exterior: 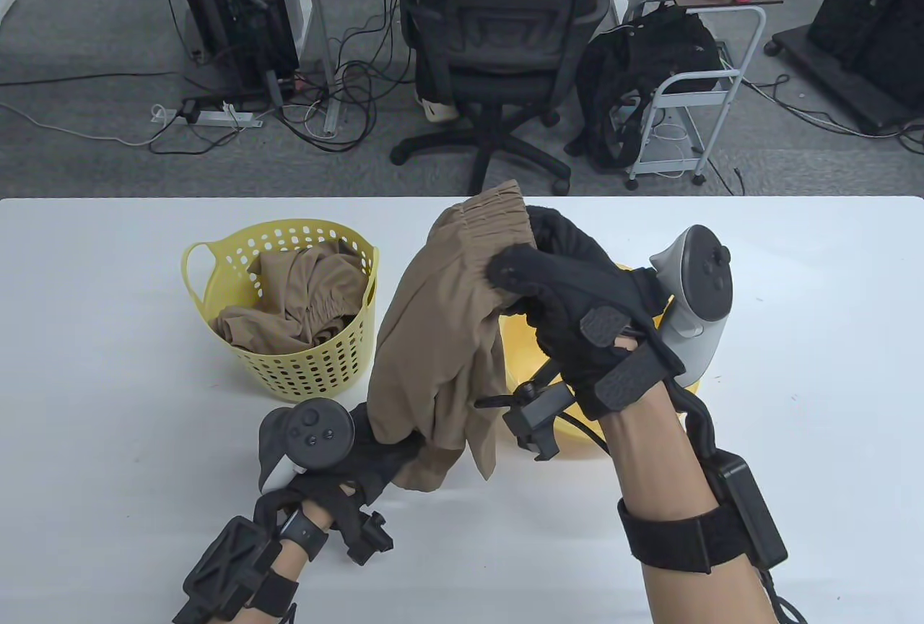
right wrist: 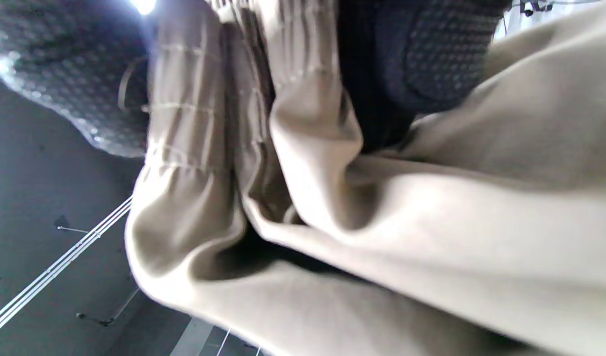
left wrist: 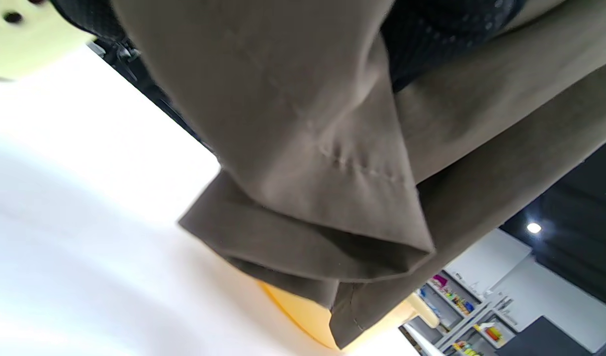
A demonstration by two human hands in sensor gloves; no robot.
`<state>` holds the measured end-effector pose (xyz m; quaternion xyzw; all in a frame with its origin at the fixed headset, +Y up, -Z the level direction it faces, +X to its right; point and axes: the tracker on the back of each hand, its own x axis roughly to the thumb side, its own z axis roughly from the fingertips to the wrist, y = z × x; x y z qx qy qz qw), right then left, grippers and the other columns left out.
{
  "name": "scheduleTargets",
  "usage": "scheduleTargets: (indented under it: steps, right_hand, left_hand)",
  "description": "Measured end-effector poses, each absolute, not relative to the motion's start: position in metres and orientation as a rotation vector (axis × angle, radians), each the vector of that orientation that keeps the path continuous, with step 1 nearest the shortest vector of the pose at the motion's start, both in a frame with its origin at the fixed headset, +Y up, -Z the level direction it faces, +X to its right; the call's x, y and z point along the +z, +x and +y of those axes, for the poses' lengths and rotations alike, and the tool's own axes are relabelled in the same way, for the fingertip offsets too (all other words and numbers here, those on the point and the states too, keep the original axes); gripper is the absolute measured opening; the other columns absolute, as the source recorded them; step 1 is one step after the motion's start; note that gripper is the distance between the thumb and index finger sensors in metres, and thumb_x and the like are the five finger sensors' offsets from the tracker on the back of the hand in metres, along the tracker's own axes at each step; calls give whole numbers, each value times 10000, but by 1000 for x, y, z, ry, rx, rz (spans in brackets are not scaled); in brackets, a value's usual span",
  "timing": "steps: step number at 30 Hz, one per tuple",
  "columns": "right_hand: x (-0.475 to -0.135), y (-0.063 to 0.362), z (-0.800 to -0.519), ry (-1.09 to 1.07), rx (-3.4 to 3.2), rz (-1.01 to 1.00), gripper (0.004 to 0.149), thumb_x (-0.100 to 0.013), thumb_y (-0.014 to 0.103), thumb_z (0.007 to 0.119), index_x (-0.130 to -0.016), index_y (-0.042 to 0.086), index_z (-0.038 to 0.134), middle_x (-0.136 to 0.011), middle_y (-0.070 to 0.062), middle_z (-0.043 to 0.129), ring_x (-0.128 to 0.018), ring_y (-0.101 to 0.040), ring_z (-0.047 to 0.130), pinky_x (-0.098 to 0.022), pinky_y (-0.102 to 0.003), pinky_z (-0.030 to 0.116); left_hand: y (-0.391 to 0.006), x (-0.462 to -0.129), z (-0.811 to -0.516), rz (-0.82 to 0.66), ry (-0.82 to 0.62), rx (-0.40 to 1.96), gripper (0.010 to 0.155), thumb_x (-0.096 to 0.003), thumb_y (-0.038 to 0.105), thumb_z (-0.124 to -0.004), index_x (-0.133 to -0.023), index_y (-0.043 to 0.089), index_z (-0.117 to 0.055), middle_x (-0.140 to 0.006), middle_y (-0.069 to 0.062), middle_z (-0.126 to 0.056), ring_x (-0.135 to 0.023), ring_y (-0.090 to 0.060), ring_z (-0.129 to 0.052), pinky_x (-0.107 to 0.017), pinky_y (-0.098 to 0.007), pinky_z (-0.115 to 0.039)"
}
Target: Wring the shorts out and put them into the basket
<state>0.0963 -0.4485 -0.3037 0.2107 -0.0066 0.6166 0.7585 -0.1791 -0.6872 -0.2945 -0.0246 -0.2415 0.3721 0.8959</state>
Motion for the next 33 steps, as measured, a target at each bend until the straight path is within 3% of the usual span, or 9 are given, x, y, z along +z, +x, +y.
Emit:
scheduleTargets:
  steps: [10,22,33]
  right_hand:
    - [-304,142,-458,328,1558,-135,732,-467,588,938,-922,73,686,-800,-124,856,-625,-346,964,-459,-380,866]
    - [-308,176,-490,209,1859,-233,735,-434,563,970,-908,68,706,-786,-137,868,-615,-371,960,-452,-405,858]
    - [-307,176,-514,213,2176,-296,737,-418,556,980,-902,68,716,-782,-140,873,-613,-377,961,-451,-416,856]
  left_hand:
    - [-214,-287,-672,-462,-64,681,367,-543,370,-803,-857,182,-804,-664,-32,-940,-767,-400,-947,-621,-768,-559]
    - [-241,-281,-642,-430,-66,504,370,-543,370,-810,-863,185,-803,-703,-35,-944,-771,-421,-952,-608,-741,-598]
    - [-249,-277,-606,-478,-37,485,453,-476,373,-959,-871,186,-840,-706,-46,-1005,-694,-357,-1033,-593,-701,-675]
